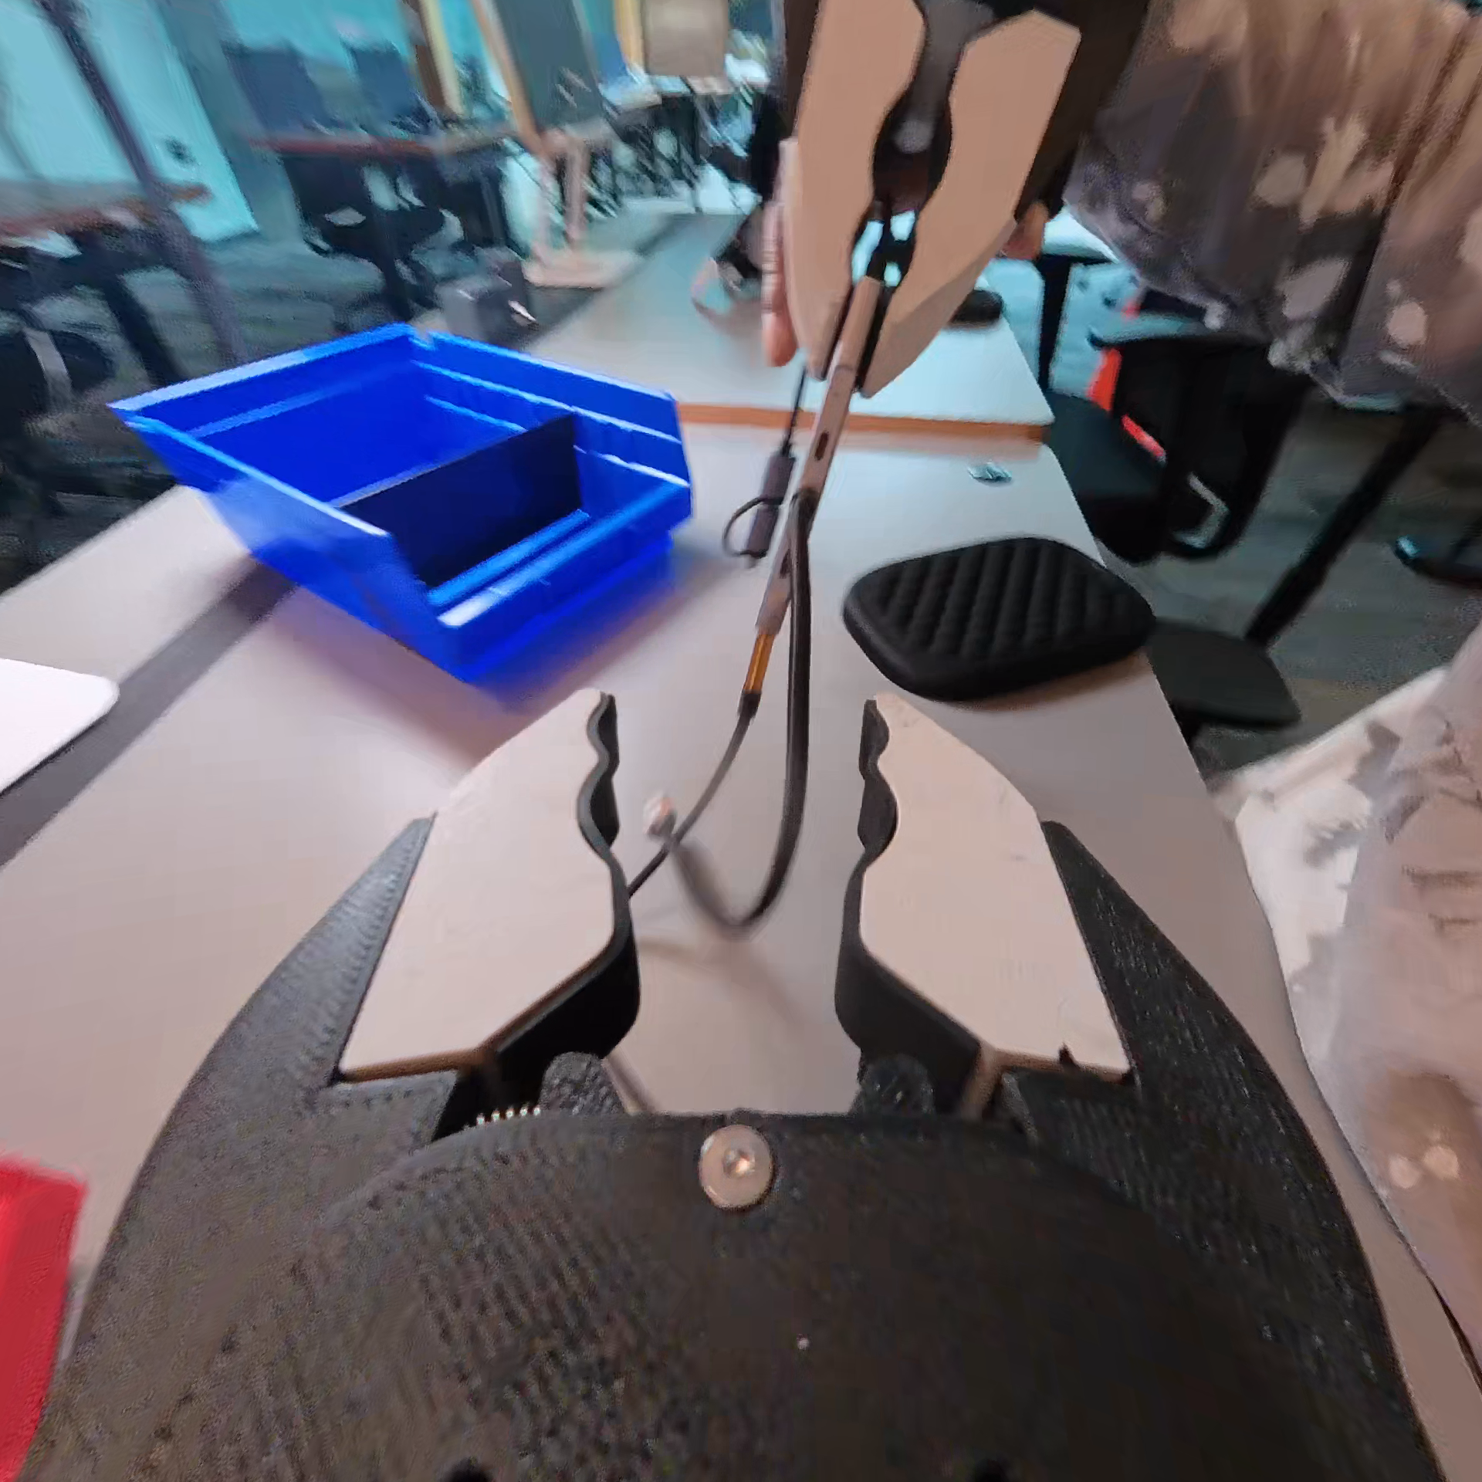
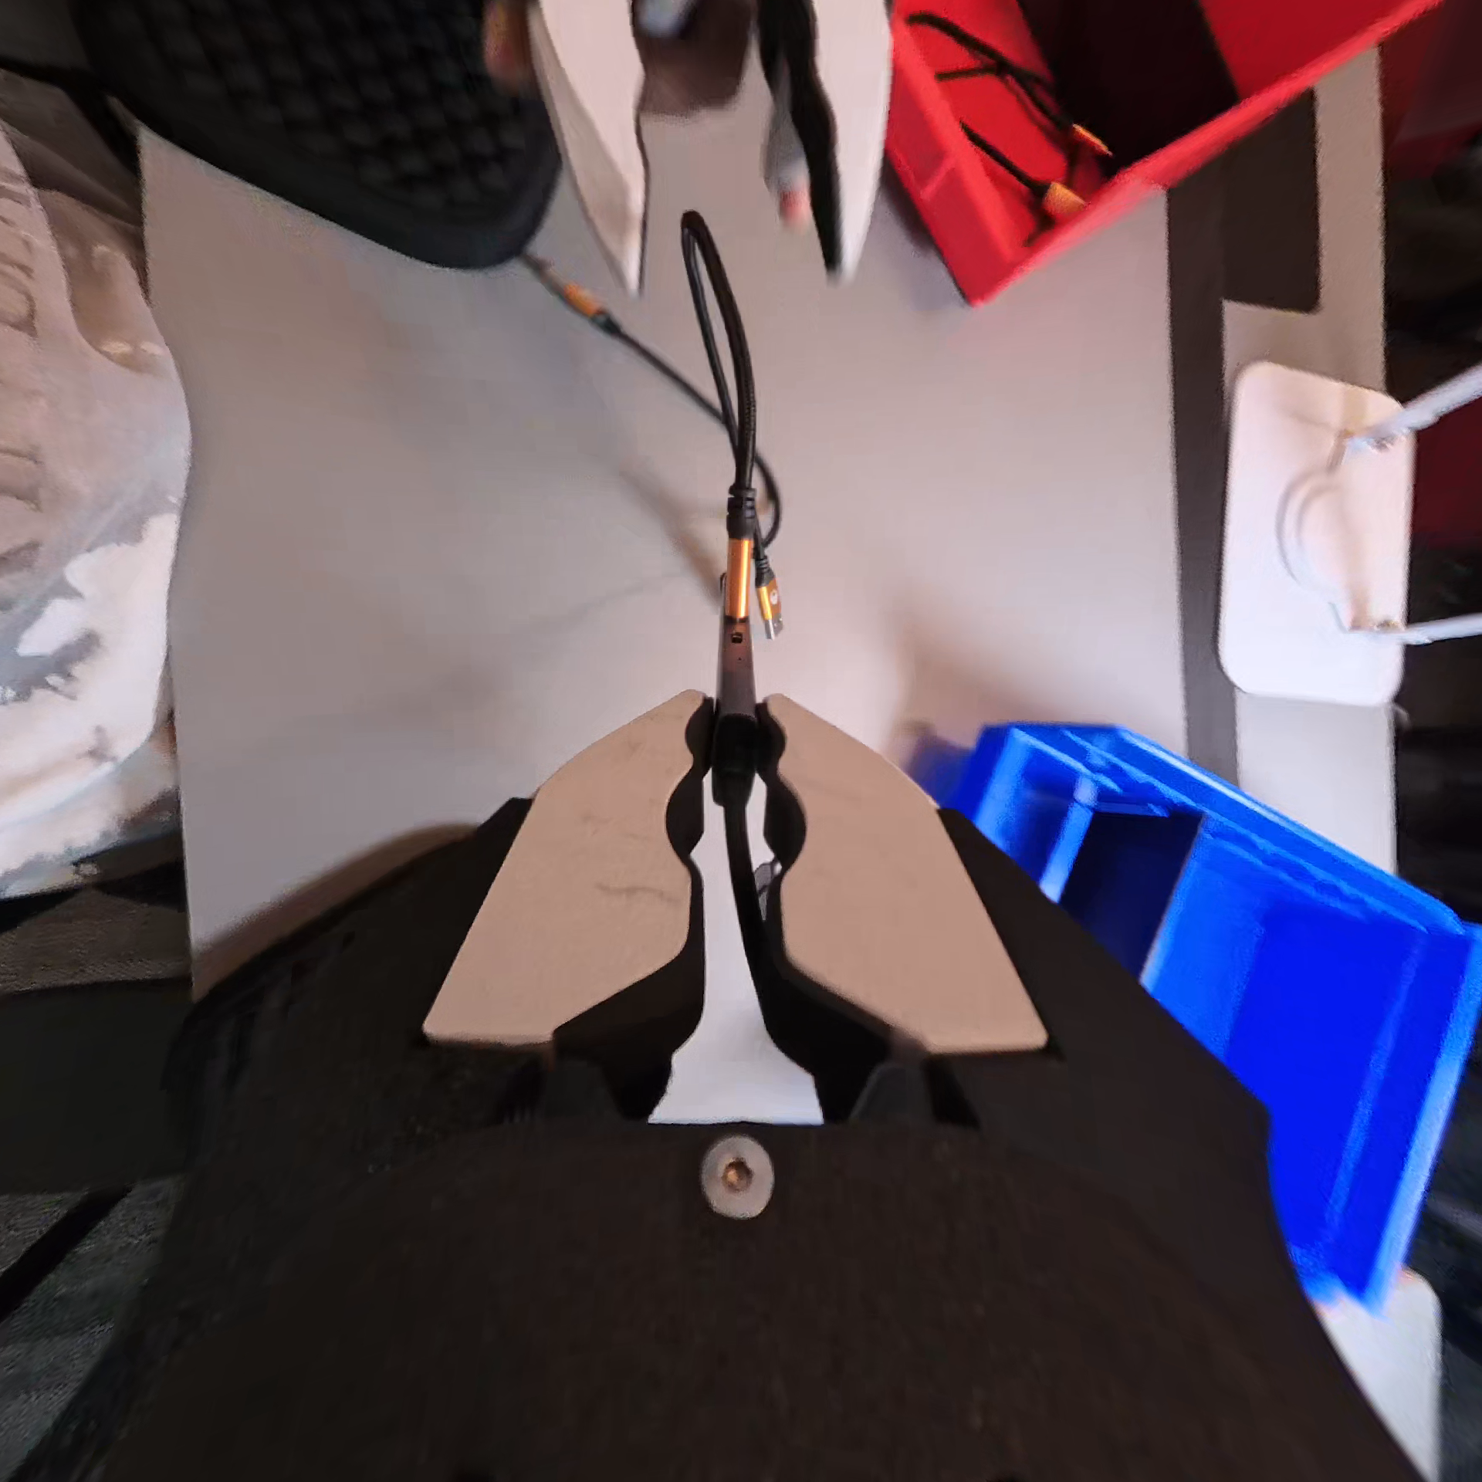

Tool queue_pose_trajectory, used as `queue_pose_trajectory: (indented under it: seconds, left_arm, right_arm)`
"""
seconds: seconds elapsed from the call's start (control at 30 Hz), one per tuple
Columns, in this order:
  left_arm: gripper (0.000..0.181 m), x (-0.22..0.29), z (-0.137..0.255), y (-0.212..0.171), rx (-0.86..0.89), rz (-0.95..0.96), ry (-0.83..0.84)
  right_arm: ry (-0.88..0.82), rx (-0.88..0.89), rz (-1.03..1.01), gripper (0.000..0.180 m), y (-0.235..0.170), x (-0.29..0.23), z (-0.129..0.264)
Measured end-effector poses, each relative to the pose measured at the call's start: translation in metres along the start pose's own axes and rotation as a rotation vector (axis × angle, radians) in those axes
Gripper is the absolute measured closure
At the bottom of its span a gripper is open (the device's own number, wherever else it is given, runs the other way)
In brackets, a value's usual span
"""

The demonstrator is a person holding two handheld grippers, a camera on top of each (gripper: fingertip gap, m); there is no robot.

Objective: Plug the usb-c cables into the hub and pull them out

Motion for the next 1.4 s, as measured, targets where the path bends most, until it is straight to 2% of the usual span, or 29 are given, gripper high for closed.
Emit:
queue_pose_trajectory:
  seconds: [0.03, 0.17, 0.33, 0.47, 0.6, 0.7, 0.87, 1.07, 1.2, 1.4]
  left_arm:
    - [0.122, -0.006, 0.010, 0.001, 0.022, 0.005, 0.045]
    - [0.125, -0.024, 0.037, -0.021, 0.012, 0.036, 0.193]
    - [0.128, -0.027, 0.039, -0.060, -0.043, 0.112, 0.219]
    - [0.128, -0.024, 0.032, -0.065, -0.061, 0.109, 0.217]
    - [0.129, -0.024, 0.032, -0.066, -0.058, 0.102, 0.228]
    - [0.130, -0.026, 0.032, -0.070, -0.062, 0.121, 0.228]
    - [0.131, -0.026, 0.029, -0.075, -0.077, 0.132, 0.219]
    - [0.131, -0.028, 0.028, -0.082, -0.091, 0.154, 0.219]
    - [0.132, -0.030, 0.027, -0.087, -0.096, 0.175, 0.213]
    - [0.132, -0.030, 0.024, -0.090, -0.102, 0.198, 0.188]
  right_arm:
    - [-0.033, -0.013, -0.007, 0.170, -0.004, 0.006, 0.013]
    - [-0.235, -0.055, -0.052, 0.170, -0.015, 0.039, 0.077]
    - [-0.463, -0.161, -0.122, 0.170, -0.032, 0.086, 0.144]
    - [-0.614, -0.254, -0.183, 0.170, -0.050, 0.128, 0.173]
    - [-0.774, -0.257, -0.254, 0.170, -0.066, 0.169, 0.182]
    - [-0.763, -0.269, -0.313, 0.170, -0.090, 0.188, 0.154]
    - [-0.630, -0.299, -0.402, 0.170, -0.144, 0.211, 0.068]
    - [-0.501, -0.206, -0.509, 0.169, -0.185, 0.242, -0.019]
    - [-0.476, -0.164, -0.527, 0.169, -0.197, 0.262, -0.050]
    - [-0.397, -0.352, -0.350, 0.169, -0.180, 0.276, -0.062]
Point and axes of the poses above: each gripper's, where its closed fingertips meet, z back along the fingers, y out of its top, x = y × z across the jaws, the point moved 4 cm from there along z, back along the fingers, and after that the axes turned 2 degrees about z, right-handed, at the moved point
